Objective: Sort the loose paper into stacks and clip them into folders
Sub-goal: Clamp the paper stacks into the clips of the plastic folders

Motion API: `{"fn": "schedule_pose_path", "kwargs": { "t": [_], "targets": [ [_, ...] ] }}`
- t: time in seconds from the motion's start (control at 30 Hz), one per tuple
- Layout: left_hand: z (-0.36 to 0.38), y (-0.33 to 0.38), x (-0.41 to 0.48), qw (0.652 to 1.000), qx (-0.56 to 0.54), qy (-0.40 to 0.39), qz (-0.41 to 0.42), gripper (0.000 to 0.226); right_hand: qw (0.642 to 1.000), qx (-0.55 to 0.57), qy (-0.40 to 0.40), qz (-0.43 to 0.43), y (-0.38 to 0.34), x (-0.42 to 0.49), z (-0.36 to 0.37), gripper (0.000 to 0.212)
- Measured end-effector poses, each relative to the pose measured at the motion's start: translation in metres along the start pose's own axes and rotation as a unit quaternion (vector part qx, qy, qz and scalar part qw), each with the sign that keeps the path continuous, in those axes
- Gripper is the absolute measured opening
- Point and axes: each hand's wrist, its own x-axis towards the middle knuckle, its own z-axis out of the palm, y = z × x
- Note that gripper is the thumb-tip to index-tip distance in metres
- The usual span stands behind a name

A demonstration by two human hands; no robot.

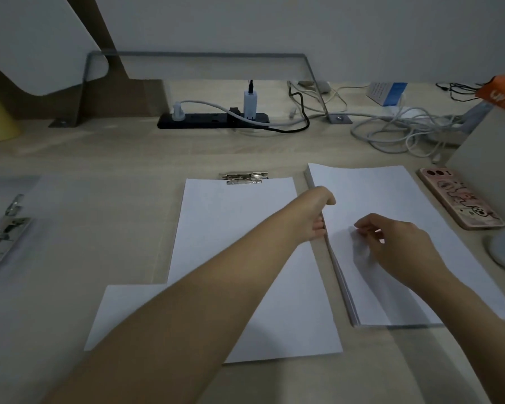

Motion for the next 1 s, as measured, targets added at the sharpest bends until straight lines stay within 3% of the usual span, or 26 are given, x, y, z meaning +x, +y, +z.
{"fn": "schedule_pose_path", "kwargs": {
  "t": [0.07,0.2,0.43,0.6,1.0],
  "targets": [
    [0.004,0.001,0.001,1.0,0.028,0.012,-0.004,0.03,1.0,-0.002,0.002,0.0,-0.001,0.0,0.0,0.026],
    [0.01,-0.003,0.008,0.999,0.032,-0.007,0.017,0.058,1.0,-0.005,0.007,0.001,-0.002,-0.001,0.001,0.026],
    [0.006,-0.017,0.006,0.997,-0.046,-0.027,0.053,0.042,1.0,0.016,0.011,0.008,-0.005,-0.003,0.002,0.027],
    [0.007,-0.05,-0.005,0.989,-0.074,-0.056,0.111,0.029,0.999,0.034,0.023,0.005,-0.01,-0.007,0.008,0.041],
    [0.004,-0.071,-0.004,0.981,-0.088,-0.08,0.156,0.042,0.999,0.041,0.034,0.01,-0.009,-0.009,0.012,0.034]
  ]
}}
